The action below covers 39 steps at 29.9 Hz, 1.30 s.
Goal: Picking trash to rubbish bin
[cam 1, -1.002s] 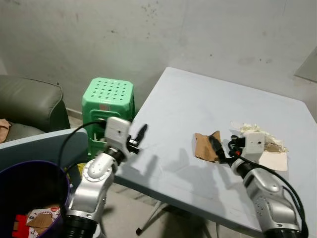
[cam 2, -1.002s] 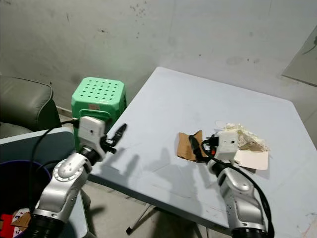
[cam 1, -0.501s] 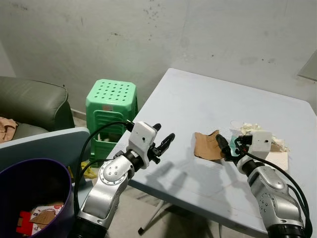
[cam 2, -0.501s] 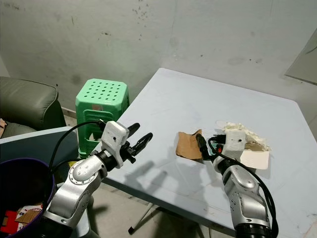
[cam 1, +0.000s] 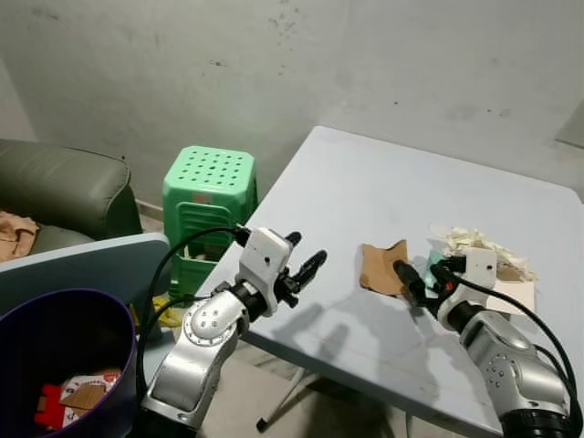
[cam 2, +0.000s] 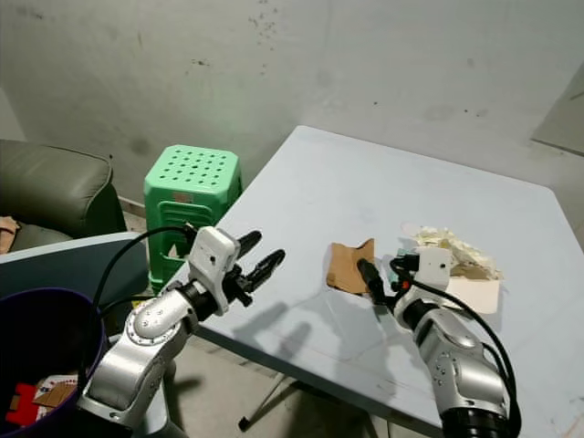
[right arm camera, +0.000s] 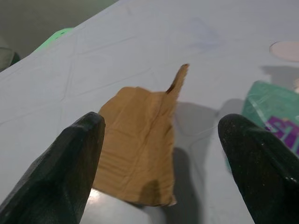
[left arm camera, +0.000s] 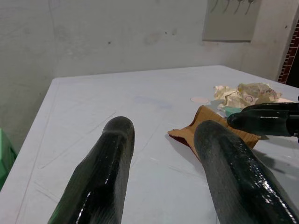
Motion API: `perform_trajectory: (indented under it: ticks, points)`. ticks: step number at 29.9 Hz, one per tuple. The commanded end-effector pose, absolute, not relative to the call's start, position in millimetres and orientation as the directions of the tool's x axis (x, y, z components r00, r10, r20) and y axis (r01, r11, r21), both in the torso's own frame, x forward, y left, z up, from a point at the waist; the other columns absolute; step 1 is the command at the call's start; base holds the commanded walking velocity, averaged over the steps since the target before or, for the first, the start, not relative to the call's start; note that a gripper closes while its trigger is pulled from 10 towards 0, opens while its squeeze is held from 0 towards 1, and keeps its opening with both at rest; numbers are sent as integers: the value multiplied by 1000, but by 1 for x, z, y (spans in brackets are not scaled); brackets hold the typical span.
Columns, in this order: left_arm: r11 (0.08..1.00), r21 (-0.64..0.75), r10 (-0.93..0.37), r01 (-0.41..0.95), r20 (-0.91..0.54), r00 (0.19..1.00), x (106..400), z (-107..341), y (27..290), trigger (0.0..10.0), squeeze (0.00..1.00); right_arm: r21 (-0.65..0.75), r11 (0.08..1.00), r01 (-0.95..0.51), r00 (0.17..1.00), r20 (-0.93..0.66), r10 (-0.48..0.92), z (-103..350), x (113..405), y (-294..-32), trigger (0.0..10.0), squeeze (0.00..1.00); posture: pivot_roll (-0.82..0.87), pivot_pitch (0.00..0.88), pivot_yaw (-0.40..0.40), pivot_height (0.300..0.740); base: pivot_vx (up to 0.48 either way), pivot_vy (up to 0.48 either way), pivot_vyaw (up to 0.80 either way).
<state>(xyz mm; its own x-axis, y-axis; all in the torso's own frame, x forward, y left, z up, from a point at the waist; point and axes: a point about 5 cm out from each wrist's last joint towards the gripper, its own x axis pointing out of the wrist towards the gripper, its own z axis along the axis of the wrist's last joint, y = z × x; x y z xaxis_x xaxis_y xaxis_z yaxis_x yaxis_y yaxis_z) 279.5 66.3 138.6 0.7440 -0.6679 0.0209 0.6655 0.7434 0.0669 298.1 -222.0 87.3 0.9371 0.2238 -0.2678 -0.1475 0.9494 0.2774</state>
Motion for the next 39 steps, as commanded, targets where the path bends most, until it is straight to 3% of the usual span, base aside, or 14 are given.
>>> perform_trajectory:
  ticks: [1,15,16,17,18,19,39]
  points:
    - [735,69,-678,675,30,735,277,142,61,10000,0,286,947,-146,930,-286,230,88,298,-226,9882,0,-30,0,-114,740,0,0,0]
    - [744,57,-667,665,32,744,274,143,63,10000,0,319,938,-138,906,-343,250,77,297,-218,10000,0,-14,0,-124,740,0,0,0]
    - [746,57,-666,664,32,745,274,144,63,10000,0,317,939,-130,906,-347,242,76,297,-219,3725,0,-14,0,-125,740,0,0,0]
    - [746,57,-666,663,32,746,274,144,63,10000,0,316,940,-125,905,-352,239,76,297,-219,3294,0,-13,0,-125,740,0,0,0]
    - [747,57,-665,662,32,747,274,144,63,10000,0,311,942,-126,910,-342,235,76,298,-219,627,0,-13,0,-125,740,0,0,0]
    - [748,58,-663,661,32,748,275,144,63,10000,0,302,945,-125,918,-327,226,77,299,-219,0,0,-13,0,-125,740,0,0,0]
    - [770,57,-638,636,37,769,278,147,67,10000,0,278,955,-102,895,-394,210,69,296,-218,0,0,-6,0,-131,740,0,0,0]
